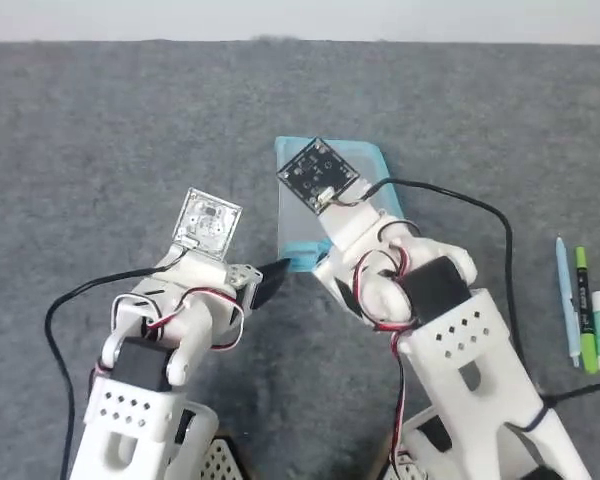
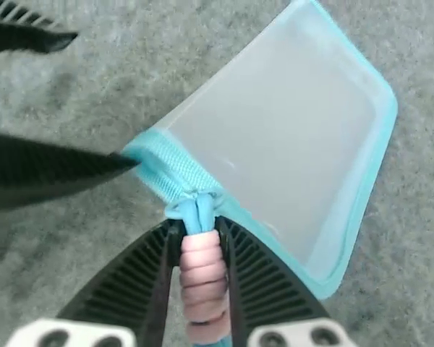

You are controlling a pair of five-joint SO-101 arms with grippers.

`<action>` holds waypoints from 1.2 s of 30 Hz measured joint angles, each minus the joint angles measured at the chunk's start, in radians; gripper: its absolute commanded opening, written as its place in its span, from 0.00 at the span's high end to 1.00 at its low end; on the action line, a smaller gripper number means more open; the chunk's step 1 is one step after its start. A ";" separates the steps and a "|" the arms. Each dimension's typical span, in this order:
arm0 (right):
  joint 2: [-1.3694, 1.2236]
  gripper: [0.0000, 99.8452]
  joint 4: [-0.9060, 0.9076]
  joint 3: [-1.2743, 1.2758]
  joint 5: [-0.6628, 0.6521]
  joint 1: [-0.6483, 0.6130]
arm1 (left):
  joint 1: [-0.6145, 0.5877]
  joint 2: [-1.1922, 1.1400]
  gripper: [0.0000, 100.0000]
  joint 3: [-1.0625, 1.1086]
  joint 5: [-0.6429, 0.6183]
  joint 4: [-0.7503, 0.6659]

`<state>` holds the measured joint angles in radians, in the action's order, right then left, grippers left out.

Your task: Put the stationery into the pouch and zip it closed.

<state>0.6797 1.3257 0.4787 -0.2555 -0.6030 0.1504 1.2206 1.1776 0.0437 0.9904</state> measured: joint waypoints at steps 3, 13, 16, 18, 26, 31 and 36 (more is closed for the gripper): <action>0.000 0.99 0.038 0.000 0.000 -0.037 | 0.000 0.000 0.70 0.034 0.000 -0.055; 0.057 0.99 0.095 0.000 -0.017 -0.055 | 0.002 0.000 0.70 0.086 0.014 -0.112; 0.092 0.99 0.135 0.000 -0.035 -0.055 | 0.002 0.000 0.70 0.092 0.009 -0.133; 0.109 0.99 0.152 0.000 -0.040 -0.055 | 0.003 0.000 0.70 0.092 0.009 -0.135; 0.132 0.99 0.222 0.000 -0.071 -0.109 | 0.003 0.002 0.74 0.109 0.012 -0.180; 0.132 0.99 0.252 0.000 -0.095 -0.110 | 0.003 0.002 0.78 0.158 0.014 -0.250; 0.132 0.99 0.253 0.000 -0.097 -0.100 | 0.005 0.002 0.93 0.158 0.014 -0.259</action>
<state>0.8117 1.5789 0.4787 -0.3521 -0.7027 0.1550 1.2221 1.3357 0.0575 0.7311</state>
